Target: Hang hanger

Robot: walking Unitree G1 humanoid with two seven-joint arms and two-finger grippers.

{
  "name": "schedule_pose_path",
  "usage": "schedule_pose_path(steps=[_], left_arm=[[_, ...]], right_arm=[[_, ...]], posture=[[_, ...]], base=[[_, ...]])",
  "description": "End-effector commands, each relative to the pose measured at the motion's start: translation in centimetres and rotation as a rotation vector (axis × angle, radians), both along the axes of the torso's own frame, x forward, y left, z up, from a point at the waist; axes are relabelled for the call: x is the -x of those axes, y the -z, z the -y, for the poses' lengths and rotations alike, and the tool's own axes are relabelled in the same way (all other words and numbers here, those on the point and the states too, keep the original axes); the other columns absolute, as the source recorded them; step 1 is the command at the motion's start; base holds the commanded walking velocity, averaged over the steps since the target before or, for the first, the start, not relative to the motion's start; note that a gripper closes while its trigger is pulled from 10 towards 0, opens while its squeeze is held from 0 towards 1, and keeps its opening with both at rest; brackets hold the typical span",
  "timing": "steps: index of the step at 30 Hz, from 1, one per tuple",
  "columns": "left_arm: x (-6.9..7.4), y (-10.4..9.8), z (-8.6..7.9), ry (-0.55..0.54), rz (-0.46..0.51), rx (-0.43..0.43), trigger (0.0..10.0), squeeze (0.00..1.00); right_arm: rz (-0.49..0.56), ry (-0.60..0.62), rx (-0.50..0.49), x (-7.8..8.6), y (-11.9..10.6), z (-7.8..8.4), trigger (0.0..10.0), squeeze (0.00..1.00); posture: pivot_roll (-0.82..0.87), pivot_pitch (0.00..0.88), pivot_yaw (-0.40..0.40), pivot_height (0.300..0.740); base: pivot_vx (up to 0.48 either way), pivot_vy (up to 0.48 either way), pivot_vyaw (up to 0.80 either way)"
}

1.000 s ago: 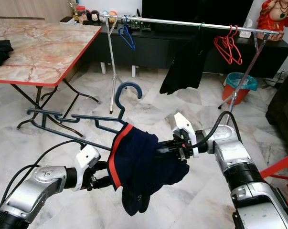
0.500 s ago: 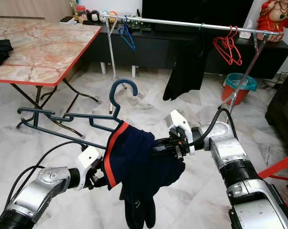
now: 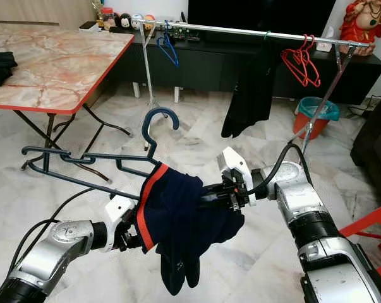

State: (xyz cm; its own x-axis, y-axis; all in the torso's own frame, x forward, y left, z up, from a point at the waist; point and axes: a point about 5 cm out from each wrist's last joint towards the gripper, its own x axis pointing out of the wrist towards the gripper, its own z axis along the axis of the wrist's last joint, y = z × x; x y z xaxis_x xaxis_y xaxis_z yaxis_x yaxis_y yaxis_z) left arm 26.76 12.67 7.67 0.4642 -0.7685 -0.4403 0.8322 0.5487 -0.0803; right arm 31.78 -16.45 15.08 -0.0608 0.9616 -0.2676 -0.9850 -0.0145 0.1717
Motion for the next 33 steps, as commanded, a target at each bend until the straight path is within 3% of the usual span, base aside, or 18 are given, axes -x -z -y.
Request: schedule_pose_path(steps=[1, 17, 33], left_arm=[[-0.3, -0.3, 0.1, -0.006, 0.011, 0.003, 10.0, 0.0], [0.1, -0.5, 0.3, 0.027, -0.003, 0.02, 10.0, 0.0], [0.4, -1.3, 1.1, 0.051, -0.028, 0.149, 10.0, 0.0]], right_arm=[[0.043, -0.032, -0.005, -0.3, -1.1, -0.4, 10.0, 0.0], [0.036, -0.031, 0.007, -0.4, -0.8, -0.5, 10.0, 0.0], [0.029, -0.018, -0.009, -0.6, -0.7, -0.7, 10.0, 0.0]], posture=[[-0.01, 0.0, -0.056, 0.74], [0.0, 0.0, -0.055, 0.74], [0.0, 0.0, -0.06, 0.74]], base=[[0.0, 0.0, 0.0], [0.0, 0.0, 0.0], [0.0, 0.0, 0.0]])
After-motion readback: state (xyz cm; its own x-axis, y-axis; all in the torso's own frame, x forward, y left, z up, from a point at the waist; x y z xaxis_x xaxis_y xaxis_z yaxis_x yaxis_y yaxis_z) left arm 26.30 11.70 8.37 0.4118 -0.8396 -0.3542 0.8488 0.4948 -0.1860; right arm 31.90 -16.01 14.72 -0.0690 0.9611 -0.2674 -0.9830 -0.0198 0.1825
